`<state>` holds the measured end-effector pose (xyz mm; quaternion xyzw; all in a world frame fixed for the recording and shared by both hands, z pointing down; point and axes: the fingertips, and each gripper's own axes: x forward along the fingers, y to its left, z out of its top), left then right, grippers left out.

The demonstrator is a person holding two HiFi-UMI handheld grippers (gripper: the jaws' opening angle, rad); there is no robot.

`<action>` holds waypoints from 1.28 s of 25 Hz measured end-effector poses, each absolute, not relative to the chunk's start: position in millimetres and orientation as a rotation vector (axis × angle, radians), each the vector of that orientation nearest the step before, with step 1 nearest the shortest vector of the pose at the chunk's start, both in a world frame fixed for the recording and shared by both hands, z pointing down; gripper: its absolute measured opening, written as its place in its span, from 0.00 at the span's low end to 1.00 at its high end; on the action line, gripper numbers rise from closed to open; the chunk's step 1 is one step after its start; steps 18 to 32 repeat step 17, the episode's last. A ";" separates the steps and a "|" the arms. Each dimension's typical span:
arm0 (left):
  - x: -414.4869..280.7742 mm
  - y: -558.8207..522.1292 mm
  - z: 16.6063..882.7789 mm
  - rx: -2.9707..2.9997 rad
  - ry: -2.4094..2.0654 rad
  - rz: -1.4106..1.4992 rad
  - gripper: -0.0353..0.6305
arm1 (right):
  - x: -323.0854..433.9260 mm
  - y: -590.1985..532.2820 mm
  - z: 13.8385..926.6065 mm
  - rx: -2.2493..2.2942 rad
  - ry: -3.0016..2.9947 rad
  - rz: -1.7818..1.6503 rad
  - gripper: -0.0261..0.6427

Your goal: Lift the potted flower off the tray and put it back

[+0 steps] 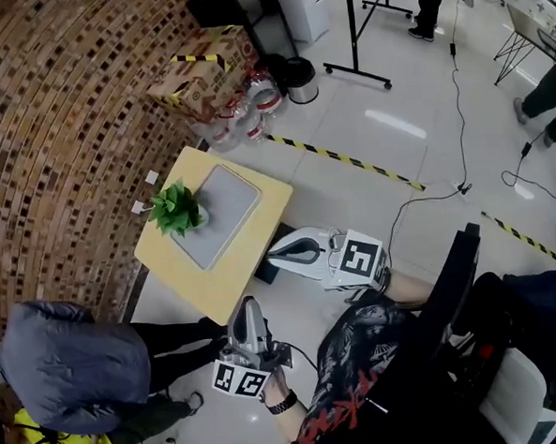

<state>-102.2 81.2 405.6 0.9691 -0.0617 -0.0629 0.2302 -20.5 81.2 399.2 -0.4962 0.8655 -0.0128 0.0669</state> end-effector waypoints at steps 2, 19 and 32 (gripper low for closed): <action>-70.0 99.4 396.0 2.681 -0.136 -0.209 0.05 | 8.9 101.9 401.4 -1.546 2.582 -0.027 0.04; 12.4 176.9 419.0 2.706 -0.207 -0.139 0.05 | 80.2 155.6 440.2 -1.510 2.567 -0.092 0.04; 12.4 176.9 419.0 2.706 -0.207 -0.139 0.05 | 80.2 155.6 440.2 -1.510 2.567 -0.092 0.04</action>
